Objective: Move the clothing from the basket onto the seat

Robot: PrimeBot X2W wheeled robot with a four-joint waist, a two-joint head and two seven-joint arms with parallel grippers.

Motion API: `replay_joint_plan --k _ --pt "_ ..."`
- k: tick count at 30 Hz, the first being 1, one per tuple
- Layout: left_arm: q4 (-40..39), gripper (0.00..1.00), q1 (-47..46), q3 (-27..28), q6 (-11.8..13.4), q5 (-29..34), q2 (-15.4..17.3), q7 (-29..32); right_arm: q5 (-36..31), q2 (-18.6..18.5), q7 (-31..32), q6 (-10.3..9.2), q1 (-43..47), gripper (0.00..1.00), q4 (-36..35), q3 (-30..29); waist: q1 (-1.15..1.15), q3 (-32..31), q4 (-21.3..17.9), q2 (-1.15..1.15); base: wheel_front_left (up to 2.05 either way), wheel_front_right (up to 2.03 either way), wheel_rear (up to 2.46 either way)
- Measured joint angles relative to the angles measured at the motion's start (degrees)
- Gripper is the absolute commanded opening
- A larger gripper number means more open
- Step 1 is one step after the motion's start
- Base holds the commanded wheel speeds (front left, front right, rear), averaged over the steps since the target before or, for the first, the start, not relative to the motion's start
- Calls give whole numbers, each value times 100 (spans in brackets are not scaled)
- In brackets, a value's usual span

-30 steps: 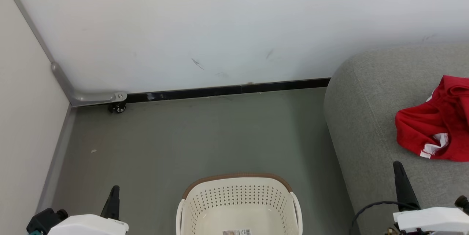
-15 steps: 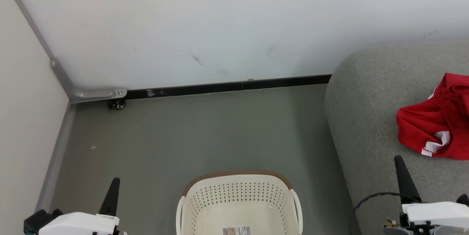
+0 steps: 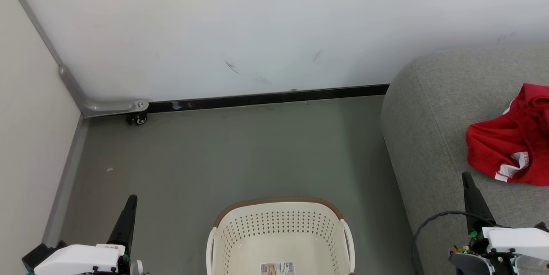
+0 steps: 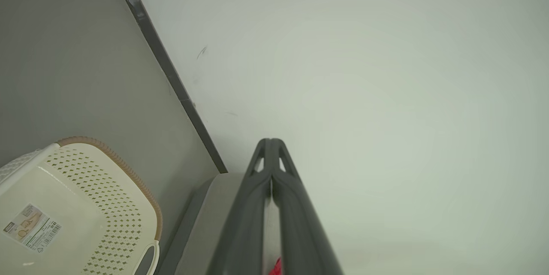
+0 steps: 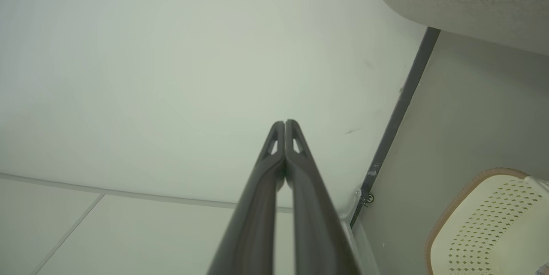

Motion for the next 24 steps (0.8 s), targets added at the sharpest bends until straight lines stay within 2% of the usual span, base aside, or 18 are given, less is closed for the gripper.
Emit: replay_joint_plan --k 12,24 --pt "-113 0 -8 138 -240 -928 -63 174 964 -9 201 0 -229 0 22 -52 -1 42 7 0 0 0 0" --pt "-155 0 -8 136 -241 -988 -69 172 987 -10 202 0 -229 0 22 -69 -2 43 7 0 0 0 0"
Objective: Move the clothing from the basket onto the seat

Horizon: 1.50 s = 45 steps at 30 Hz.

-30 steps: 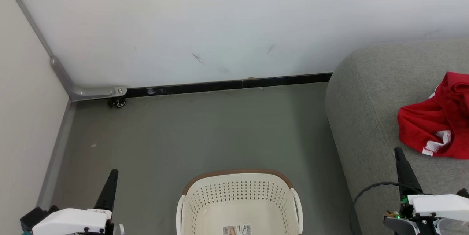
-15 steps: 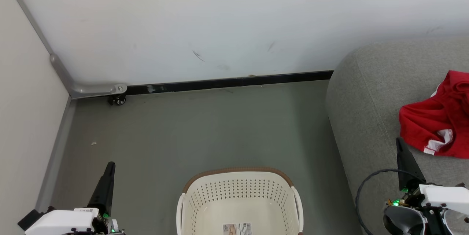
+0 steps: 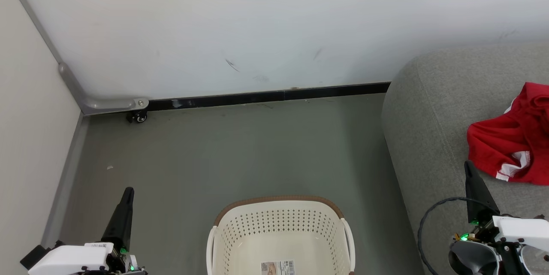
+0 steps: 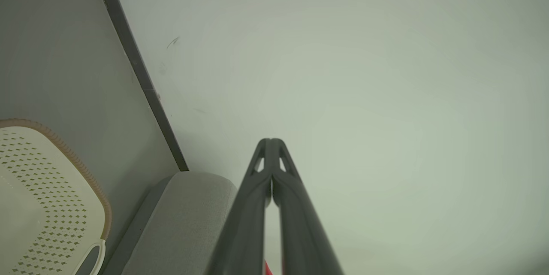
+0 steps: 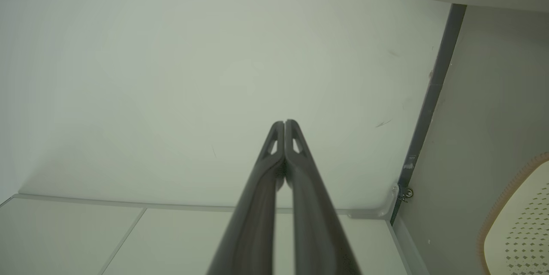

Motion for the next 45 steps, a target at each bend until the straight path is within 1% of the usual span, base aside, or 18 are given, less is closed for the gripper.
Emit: replay_joint_plan --k 45 --pt "-44 0 1 -54 -1 -2 0 -8 1 -1 0 0 0 0 -1 1 -1 2 0 0 0 0 0"
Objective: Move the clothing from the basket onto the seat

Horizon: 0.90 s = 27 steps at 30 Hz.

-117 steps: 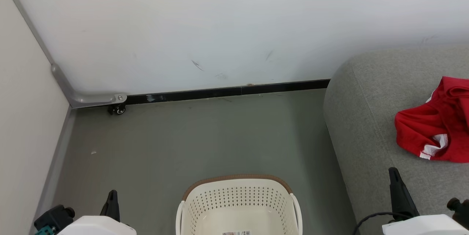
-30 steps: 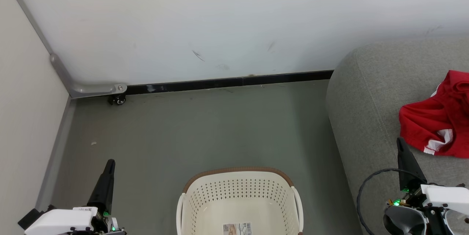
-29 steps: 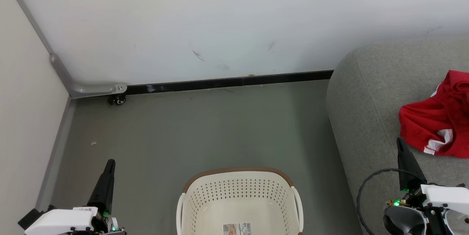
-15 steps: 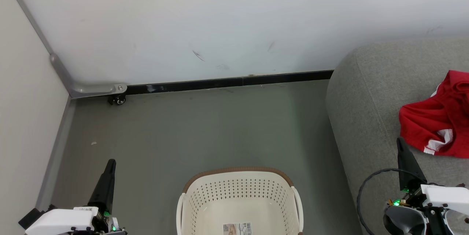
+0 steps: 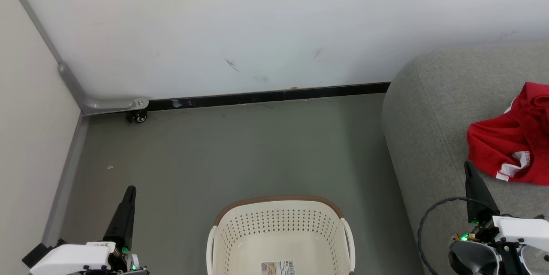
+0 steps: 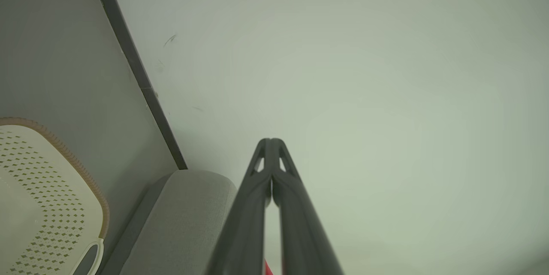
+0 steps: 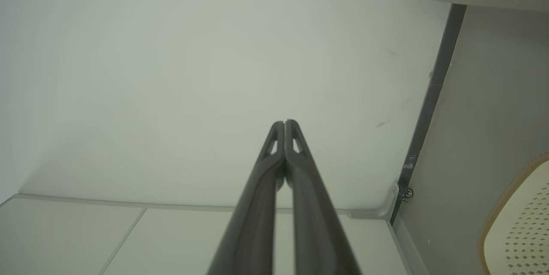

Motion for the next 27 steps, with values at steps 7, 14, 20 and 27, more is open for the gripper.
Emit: replay_joint_plan --k 7,14,20,27 --pt "-8 0 0 -2 1 0 0 -1 0 0 0 0 0 0 0 1 0 0 0 0 0 0 0" --pt "-11 0 0 -8 0 0 0 -7 0 0 0 0 0 0 0 1 0 0 0 0 0 0 0" --pt "-12 0 0 -10 0 0 0 -7 0 0 0 0 0 0 0 1 0 0 0 0 0 0 0" --pt "-13 0 0 -12 1 0 0 -7 0 0 0 0 0 0 0 1 0 0 0 0 0 0 0"
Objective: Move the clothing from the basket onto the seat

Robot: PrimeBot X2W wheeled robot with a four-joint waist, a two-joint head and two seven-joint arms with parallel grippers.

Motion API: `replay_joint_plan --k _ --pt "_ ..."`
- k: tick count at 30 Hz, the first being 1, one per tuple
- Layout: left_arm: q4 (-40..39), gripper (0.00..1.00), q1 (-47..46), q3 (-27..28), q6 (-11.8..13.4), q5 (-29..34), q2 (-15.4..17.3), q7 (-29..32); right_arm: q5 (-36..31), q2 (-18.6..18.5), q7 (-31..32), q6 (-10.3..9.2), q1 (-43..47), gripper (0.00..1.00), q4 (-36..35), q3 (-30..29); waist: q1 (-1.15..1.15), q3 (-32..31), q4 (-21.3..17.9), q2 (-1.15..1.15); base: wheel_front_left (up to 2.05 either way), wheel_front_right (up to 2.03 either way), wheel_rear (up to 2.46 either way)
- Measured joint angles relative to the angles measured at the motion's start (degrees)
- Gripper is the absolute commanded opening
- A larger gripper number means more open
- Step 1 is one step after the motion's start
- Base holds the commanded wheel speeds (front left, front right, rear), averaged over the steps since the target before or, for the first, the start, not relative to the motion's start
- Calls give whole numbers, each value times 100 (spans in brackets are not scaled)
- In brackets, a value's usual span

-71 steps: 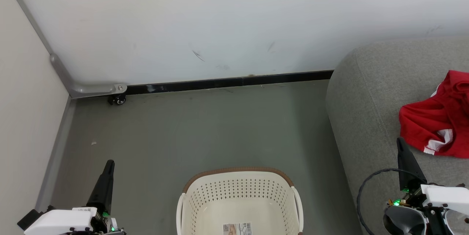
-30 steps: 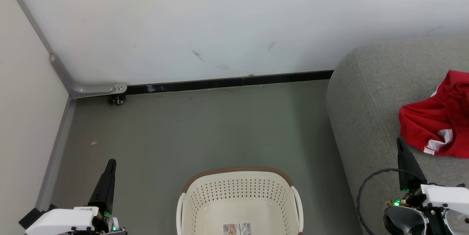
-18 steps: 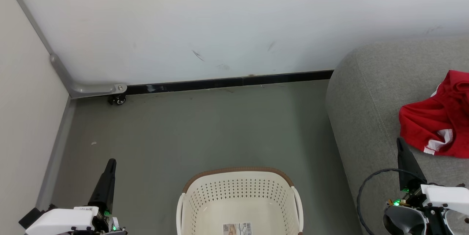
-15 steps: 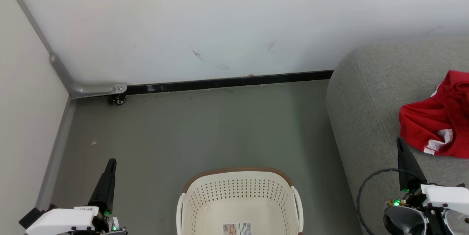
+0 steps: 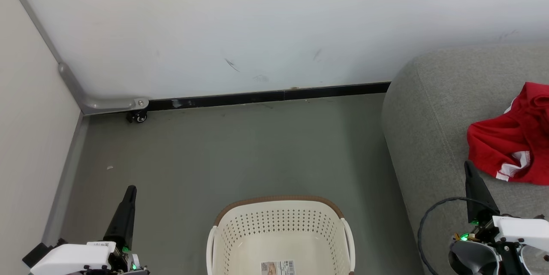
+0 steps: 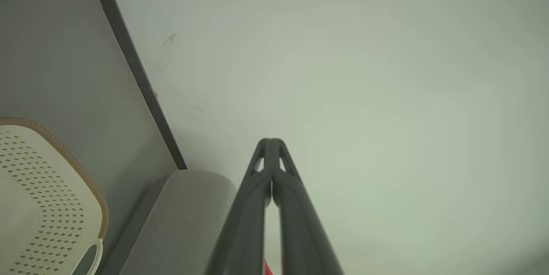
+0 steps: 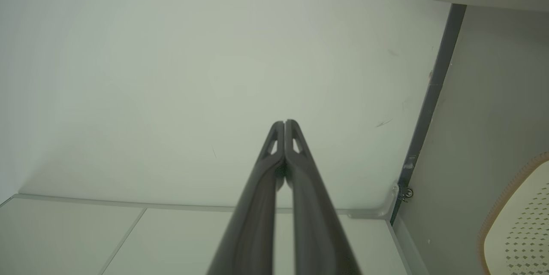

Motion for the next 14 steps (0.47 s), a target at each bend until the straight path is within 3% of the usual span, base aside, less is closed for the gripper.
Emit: replay_joint_plan --k 14 --pt "-2 0 0 -5 -1 0 0 -1 0 0 0 0 0 0 0 0 0 0 0 0 0 0 0"
